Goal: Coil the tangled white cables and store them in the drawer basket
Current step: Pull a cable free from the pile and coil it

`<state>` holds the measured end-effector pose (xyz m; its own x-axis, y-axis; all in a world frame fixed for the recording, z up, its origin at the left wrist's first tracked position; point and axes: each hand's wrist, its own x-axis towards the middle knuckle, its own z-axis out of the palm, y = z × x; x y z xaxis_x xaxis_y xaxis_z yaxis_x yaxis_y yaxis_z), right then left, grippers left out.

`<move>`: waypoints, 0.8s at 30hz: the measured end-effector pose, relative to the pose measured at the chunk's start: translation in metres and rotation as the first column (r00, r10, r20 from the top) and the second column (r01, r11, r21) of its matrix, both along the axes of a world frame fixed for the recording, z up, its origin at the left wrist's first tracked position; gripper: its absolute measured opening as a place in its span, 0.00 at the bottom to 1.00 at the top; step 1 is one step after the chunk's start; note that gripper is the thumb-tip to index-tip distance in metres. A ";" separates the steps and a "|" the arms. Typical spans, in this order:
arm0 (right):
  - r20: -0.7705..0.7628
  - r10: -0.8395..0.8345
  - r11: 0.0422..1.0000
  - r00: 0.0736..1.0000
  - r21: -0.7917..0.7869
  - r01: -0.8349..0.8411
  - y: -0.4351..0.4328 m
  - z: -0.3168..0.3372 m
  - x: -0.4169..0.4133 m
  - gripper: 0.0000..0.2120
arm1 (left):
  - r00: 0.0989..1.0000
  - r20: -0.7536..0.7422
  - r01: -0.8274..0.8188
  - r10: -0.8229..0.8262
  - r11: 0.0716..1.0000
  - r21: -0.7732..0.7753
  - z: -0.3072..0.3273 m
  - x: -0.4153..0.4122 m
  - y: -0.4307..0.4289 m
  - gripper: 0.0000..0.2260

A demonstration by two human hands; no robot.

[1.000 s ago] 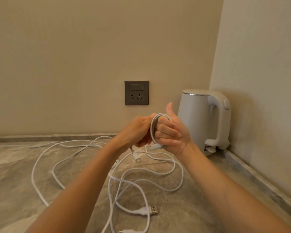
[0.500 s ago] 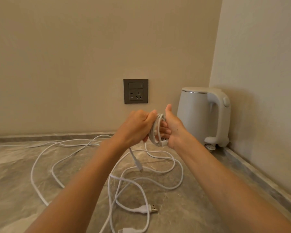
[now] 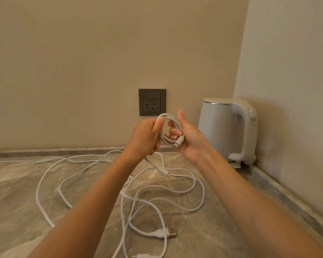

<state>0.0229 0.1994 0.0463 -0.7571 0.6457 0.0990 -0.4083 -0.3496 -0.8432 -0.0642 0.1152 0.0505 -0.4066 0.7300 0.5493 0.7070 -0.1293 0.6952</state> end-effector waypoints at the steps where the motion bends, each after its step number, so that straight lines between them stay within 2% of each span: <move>1: -0.013 -0.032 0.999 0.999 0.041 0.032 0.000 -0.001 -0.002 0.20 | 0.999 0.034 -0.002 0.001 1.000 0.022 0.001 0.000 0.000 0.18; 5: -0.052 -0.048 0.988 0.997 0.142 0.055 -0.004 -0.003 -0.005 0.18 | 0.988 0.152 -0.044 0.028 0.994 0.098 0.004 -0.004 0.002 0.17; 10: -0.079 0.042 0.996 0.996 0.088 -0.035 -0.005 -0.002 -0.004 0.14 | 0.974 0.220 -0.076 0.055 0.993 0.089 0.000 -0.009 0.003 0.16; 13: -0.070 0.070 0.996 0.995 0.064 -0.066 -0.001 -0.002 0.000 0.13 | 0.955 0.296 -0.014 -0.006 0.998 0.066 -0.002 -0.009 0.003 0.15; 15: -0.068 0.066 0.993 0.995 0.100 -0.059 0.002 0.000 0.003 0.13 | 0.957 0.289 0.015 -0.030 0.998 0.054 -0.001 -0.009 0.002 0.16; 18: 0.055 -0.038 0.934 0.998 0.356 0.016 0.003 0.001 0.007 0.14 | 0.986 0.125 -0.122 0.109 0.988 0.098 0.002 -0.017 -0.002 0.17; 21: 0.213 -0.252 0.758 0.944 0.649 0.056 0.002 -0.001 0.005 0.16 | 0.952 -0.015 -0.297 0.306 0.933 0.201 0.005 -0.024 -0.005 0.14; 24: 0.210 -0.412 0.673 0.887 0.726 0.141 0.002 -0.001 0.002 0.17 | 0.955 -0.055 -0.268 0.291 0.928 0.257 0.007 -0.019 -0.005 0.14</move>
